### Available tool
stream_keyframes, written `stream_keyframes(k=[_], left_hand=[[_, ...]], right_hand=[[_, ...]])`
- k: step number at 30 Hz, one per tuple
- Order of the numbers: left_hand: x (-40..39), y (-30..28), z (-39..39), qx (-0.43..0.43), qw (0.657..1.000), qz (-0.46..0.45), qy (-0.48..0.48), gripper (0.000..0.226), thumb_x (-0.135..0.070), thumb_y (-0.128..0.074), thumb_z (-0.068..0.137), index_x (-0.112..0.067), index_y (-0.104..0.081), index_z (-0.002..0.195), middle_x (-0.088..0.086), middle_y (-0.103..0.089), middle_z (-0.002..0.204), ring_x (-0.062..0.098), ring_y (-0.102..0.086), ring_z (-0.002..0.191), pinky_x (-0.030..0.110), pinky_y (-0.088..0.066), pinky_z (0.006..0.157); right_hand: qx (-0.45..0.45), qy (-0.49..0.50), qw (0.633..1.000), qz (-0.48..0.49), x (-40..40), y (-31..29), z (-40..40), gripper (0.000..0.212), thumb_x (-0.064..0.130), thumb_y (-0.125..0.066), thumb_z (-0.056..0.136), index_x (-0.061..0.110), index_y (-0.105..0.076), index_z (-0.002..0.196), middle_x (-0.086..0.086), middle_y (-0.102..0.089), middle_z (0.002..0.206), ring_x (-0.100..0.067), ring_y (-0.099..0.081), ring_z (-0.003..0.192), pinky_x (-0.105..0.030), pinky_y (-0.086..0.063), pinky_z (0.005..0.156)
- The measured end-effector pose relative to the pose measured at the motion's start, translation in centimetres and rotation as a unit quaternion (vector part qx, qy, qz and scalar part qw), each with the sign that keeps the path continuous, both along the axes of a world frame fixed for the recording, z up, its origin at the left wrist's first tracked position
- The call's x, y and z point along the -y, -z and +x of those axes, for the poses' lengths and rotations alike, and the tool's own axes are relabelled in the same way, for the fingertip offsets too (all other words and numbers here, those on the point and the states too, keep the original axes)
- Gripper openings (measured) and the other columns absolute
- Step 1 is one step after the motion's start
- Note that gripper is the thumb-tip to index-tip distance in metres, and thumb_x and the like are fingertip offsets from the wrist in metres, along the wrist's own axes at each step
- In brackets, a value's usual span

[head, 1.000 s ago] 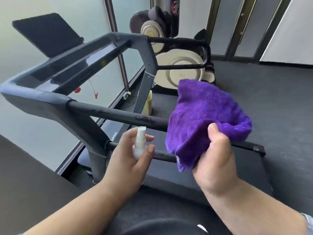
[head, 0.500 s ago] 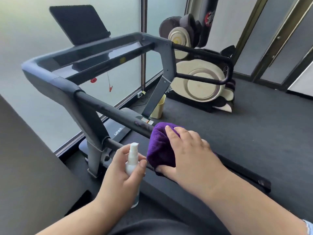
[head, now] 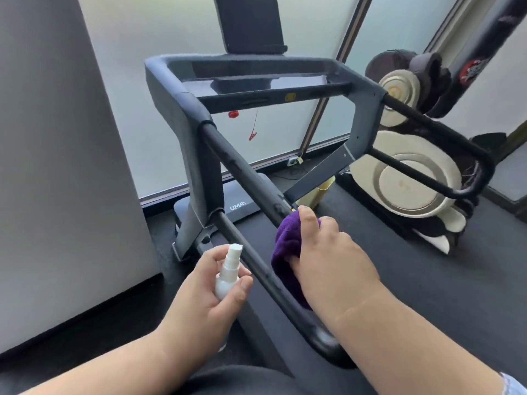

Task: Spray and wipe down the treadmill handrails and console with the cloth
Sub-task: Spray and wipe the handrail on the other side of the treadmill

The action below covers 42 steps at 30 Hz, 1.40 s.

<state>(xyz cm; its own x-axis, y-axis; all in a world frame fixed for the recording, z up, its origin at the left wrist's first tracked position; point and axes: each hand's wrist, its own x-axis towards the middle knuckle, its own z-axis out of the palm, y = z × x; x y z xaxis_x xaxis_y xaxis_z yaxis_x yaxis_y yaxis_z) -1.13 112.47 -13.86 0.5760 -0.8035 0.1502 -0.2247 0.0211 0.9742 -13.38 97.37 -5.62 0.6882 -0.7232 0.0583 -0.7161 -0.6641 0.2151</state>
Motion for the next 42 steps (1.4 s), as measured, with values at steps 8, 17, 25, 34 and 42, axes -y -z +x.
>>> stream_keyframes(k=[8,17,25,34,42], left_hand=[[-1.6,1.2,2.2,-0.017,0.999,0.006,-0.04,0.04,-0.052,-0.059,0.082,-0.047,-0.047,0.121,-0.01,-0.066,0.102,0.018,-0.065,0.077,0.041,-0.055,0.073],[-2.3,1.6,6.2,0.005,0.997,0.018,-0.07,0.052,-0.065,-0.053,0.086,-0.066,-0.031,0.133,-0.029,-0.053,0.118,0.004,-0.062,0.096,0.028,-0.048,0.082],[-3.0,1.1,9.0,0.039,0.998,0.038,-0.032,0.05,-0.061,-0.054,0.085,-0.066,-0.033,0.131,-0.032,-0.05,0.119,0.0,-0.058,0.096,0.017,-0.043,0.078],[-1.3,-0.4,9.9,0.069,0.994,0.04,0.075,0.051,-0.065,-0.049,0.085,-0.067,-0.03,0.132,-0.038,-0.045,0.124,-0.005,-0.054,0.105,0.016,-0.04,0.084],[-0.7,-0.2,14.5,0.067,0.993,0.031,0.097,0.051,-0.065,-0.049,0.085,-0.066,-0.031,0.132,-0.037,-0.047,0.121,-0.004,-0.054,0.11,0.021,-0.043,0.09]], right_hand=[[-0.006,-0.027,0.999,0.032,2.8,-0.8,9.6,0.065,0.048,-0.044,0.1,0.016,-0.007,0.144,-0.013,-0.043,0.115,-0.035,-0.06,0.101,-0.038,-0.043,0.064],[0.048,0.0,0.996,0.072,6.0,-1.4,21.6,0.054,0.05,-0.048,0.096,0.013,-0.031,0.132,-0.019,-0.049,0.121,-0.044,-0.059,0.107,-0.047,-0.043,0.07],[0.04,0.019,0.998,0.04,7.0,-1.5,28.6,0.055,0.039,-0.052,0.096,0.012,-0.032,0.141,-0.019,-0.044,0.137,-0.04,-0.05,0.12,-0.049,-0.046,0.084],[0.061,0.046,0.99,0.115,6.3,-2.5,21.8,0.062,0.046,-0.066,0.078,0.018,-0.038,0.126,-0.011,-0.059,0.112,-0.038,-0.062,0.099,-0.039,-0.046,0.07],[0.064,0.075,0.994,0.048,5.0,-1.0,18.8,0.062,0.062,-0.061,0.08,0.018,-0.039,0.119,-0.009,-0.057,0.109,-0.034,-0.064,0.094,-0.036,-0.045,0.065]])
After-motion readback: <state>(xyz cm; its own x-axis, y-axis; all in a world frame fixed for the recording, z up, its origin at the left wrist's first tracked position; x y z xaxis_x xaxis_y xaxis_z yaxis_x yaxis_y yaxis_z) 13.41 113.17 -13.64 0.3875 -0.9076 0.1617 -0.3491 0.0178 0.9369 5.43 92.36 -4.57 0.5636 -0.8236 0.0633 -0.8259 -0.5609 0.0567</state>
